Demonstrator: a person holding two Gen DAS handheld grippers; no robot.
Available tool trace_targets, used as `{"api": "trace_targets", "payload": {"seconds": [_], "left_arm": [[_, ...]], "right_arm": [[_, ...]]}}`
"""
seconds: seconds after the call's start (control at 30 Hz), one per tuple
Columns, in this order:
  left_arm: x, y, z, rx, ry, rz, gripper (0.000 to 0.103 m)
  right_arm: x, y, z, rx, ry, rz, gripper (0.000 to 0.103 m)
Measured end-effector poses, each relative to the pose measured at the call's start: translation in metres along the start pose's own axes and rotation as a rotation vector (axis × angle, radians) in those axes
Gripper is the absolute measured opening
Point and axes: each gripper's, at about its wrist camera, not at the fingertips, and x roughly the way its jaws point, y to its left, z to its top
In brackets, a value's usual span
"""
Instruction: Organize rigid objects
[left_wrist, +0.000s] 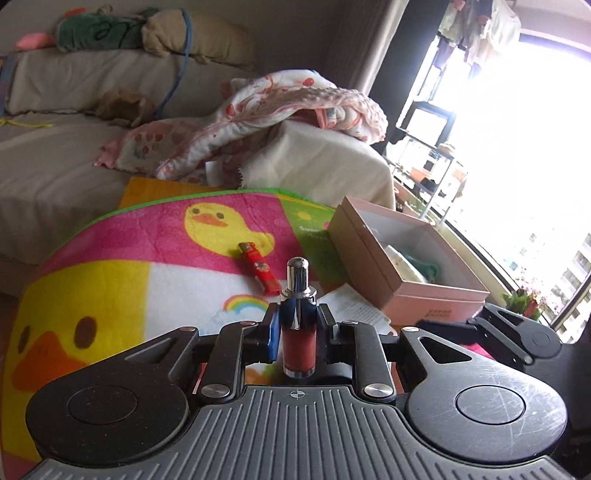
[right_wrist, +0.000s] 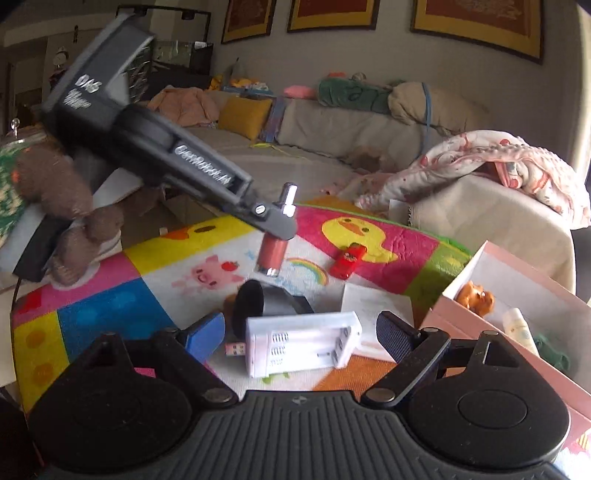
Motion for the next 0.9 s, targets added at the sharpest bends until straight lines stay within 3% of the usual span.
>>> {"api": "trace_targets", "payload": {"seconds": [0.17, 0.3, 0.43, 0.5, 0.63, 0.77, 0.83, 0.9], "left_arm": [[-0.018, 0.009, -0.019, -0.057, 0.023, -0.014, 0.024], [-0.013, 0.01, -0.037, -0.088, 0.067, -0.038, 0.024], [-0.001, 0.004, -0.046, -0.108, 0.087, -0.08, 0.024], [0.004, -0.004, -0.05, -0.099, 0.098, -0.107, 0.024], [0.009, -0.025, -0.057, -0.015, 0.119, -0.098, 0.024], [0.002, -0.031, -0.055, 0.019, 0.128, -0.072, 0.024], [0.001, -0.029, -0.055, 0.014, 0.138, -0.063, 0.024], [0.001, -0.027, -0.056, -0.008, 0.136, -0.058, 0.024]], "right_arm": [[0.017, -0.008, 0.011, 0.035, 0.04, -0.02, 0.09], [0.005, -0.014, -0.008, -0.023, 0.113, -0.063, 0.09], [-0.02, -0.018, -0.036, -0.12, 0.132, -0.256, 0.089], [-0.031, -0.029, -0.042, -0.083, 0.164, -0.275, 0.089], [-0.048, -0.047, -0.043, 0.105, 0.171, -0.195, 0.09], [-0.028, -0.038, -0.038, 0.214, 0.173, -0.075, 0.087], [-0.013, -0.027, -0.035, 0.188, 0.169, -0.062, 0.067], [0.0, -0.022, -0.034, 0.18, 0.19, -0.043, 0.054]]}}
